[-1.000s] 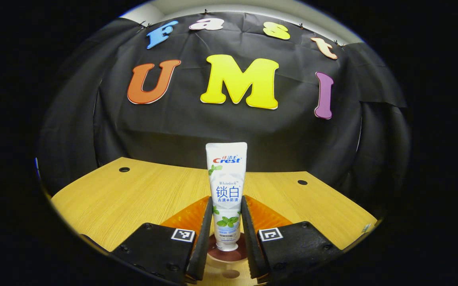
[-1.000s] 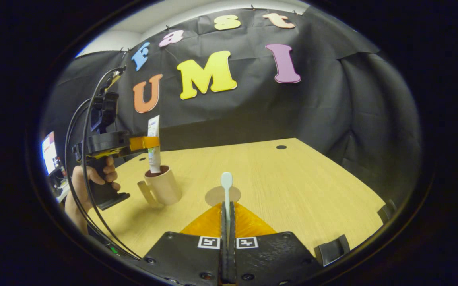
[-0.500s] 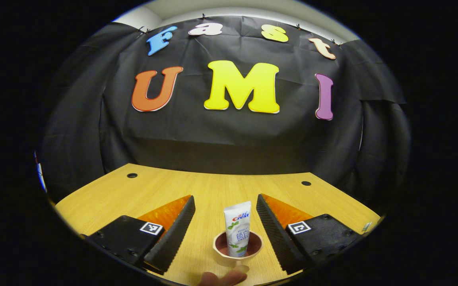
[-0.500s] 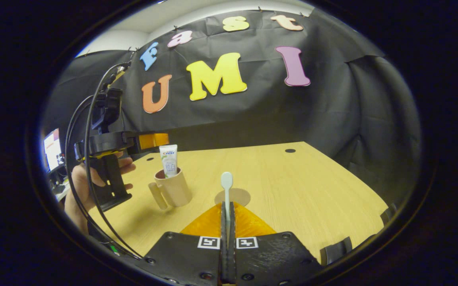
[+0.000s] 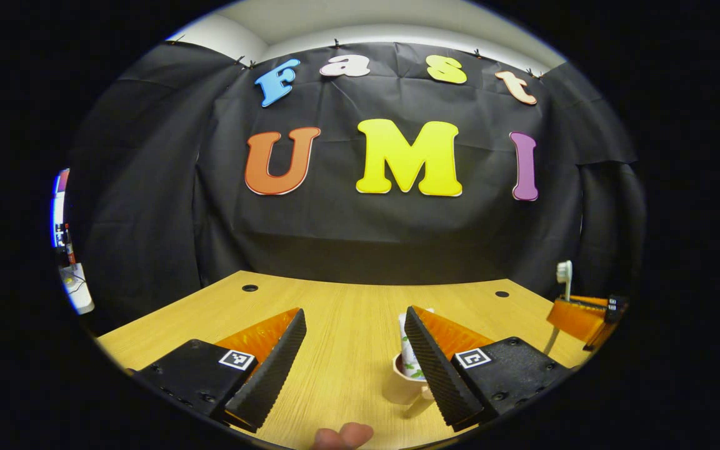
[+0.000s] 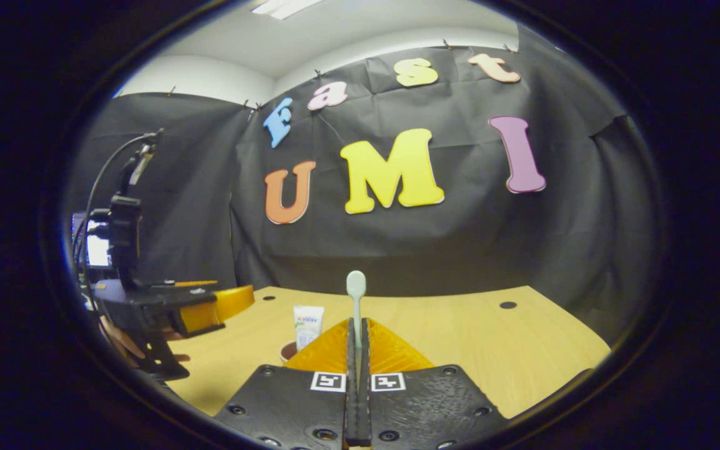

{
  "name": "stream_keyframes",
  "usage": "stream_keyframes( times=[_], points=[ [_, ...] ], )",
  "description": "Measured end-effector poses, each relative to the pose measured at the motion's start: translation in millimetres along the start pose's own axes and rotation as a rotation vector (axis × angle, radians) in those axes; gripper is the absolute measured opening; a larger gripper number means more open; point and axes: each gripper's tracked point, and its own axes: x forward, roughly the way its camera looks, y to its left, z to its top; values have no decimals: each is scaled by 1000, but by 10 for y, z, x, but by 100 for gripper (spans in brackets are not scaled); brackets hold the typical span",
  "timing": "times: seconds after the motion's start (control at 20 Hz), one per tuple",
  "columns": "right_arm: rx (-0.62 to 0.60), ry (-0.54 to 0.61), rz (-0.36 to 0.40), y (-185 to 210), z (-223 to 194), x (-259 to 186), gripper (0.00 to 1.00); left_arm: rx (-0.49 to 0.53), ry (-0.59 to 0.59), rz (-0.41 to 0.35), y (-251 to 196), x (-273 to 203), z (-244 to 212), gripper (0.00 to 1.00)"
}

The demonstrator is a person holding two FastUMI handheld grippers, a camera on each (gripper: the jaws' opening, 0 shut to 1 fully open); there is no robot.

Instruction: Put the toothbrush and toothpaste on the desktop into the cup, then pick up the cup and place it on the coaster on the desktop.

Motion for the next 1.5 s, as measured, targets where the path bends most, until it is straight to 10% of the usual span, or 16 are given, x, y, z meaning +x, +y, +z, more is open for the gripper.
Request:
stream_keyframes(
  times=[0.3,0.9,1.15,1.5],
  points=[
    [-5,-111,140,613,361,631,0,25,51,102,534,-212,-414,100],
    [-56,-57,181,919,-126,977,2,22,59,125,802,-242,-477,100],
    [-92,-63,163,807,-156,829,91,32,51,129,761,-268,-430,100],
    [-90,-114,112,608,-21,374,94,27,39,111,598,-359,-327,100]
  ],
)
